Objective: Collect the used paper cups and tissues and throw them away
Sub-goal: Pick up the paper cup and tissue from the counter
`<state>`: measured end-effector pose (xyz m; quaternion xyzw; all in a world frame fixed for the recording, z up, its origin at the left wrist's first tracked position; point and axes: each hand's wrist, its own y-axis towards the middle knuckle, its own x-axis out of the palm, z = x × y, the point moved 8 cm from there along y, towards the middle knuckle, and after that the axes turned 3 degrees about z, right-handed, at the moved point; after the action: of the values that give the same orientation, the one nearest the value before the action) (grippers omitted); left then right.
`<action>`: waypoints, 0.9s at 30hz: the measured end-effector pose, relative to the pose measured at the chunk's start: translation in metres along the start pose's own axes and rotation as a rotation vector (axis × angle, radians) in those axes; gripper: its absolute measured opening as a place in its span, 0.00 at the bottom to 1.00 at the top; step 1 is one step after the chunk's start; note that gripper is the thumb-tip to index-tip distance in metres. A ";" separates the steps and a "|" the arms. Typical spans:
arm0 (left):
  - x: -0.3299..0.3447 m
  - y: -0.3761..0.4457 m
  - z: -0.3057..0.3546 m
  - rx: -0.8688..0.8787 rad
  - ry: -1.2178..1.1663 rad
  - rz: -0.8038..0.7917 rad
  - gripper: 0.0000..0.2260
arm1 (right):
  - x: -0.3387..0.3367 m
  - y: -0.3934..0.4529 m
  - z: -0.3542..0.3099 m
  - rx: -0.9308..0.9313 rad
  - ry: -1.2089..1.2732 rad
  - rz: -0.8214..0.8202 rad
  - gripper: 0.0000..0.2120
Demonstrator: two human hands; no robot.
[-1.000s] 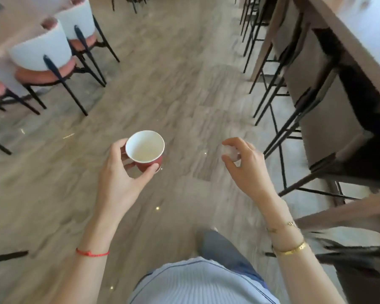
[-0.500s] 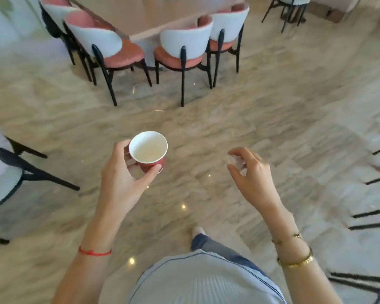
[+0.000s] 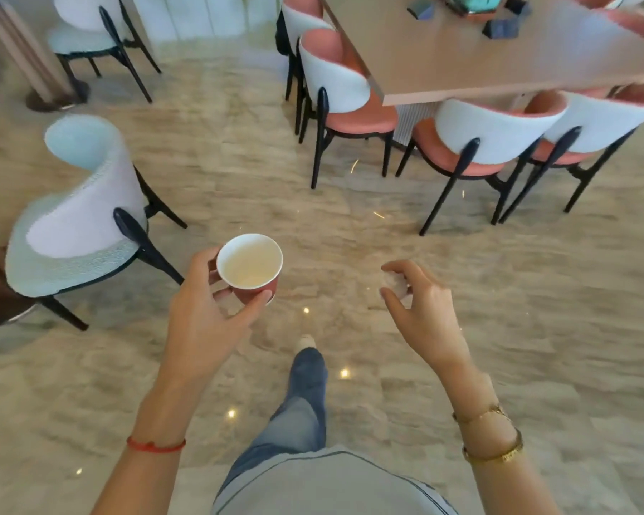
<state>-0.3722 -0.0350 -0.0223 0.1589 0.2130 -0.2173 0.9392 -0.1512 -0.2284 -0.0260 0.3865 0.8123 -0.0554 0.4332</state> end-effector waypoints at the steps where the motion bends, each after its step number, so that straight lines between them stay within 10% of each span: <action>1: 0.007 0.019 -0.004 -0.008 0.010 0.010 0.32 | 0.009 0.023 0.004 -0.004 0.005 -0.011 0.13; 27: 0.140 0.625 -0.071 -0.070 0.054 0.133 0.31 | 0.205 0.663 0.048 -0.107 0.071 -0.097 0.13</action>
<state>0.0159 0.4798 -0.0205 0.1458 0.2346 -0.1423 0.9505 0.2620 0.3306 -0.0462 0.3245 0.8469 -0.0190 0.4208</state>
